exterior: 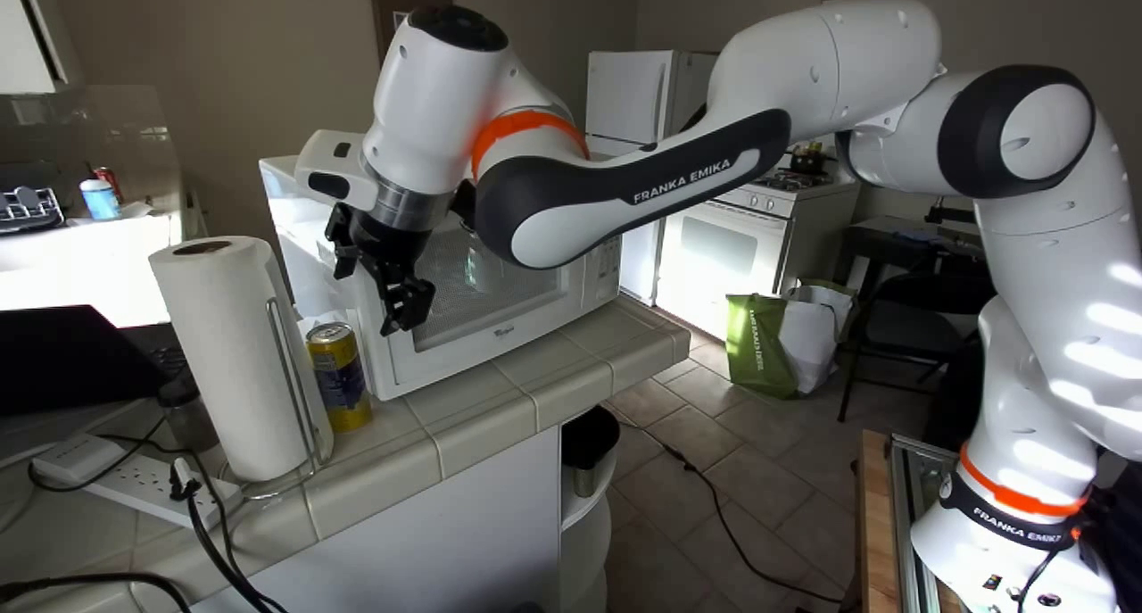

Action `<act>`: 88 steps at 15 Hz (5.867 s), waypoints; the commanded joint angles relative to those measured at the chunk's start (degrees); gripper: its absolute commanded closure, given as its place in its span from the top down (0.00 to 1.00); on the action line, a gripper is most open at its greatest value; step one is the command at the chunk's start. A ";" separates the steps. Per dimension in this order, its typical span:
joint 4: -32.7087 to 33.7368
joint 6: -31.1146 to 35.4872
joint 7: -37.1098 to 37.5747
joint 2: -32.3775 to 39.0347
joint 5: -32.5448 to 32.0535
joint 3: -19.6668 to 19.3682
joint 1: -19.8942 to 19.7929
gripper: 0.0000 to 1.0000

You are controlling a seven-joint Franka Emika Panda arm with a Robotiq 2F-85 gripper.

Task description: Put the can on the microwave

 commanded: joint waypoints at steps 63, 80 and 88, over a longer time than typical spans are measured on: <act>5.02 -6.26 -2.23 4.42 6.80 -1.47 3.35 0.01; -4.61 -4.82 2.67 -1.79 8.88 -1.82 1.65 0.01; -6.64 -4.47 3.11 -3.43 7.59 -2.72 1.25 0.36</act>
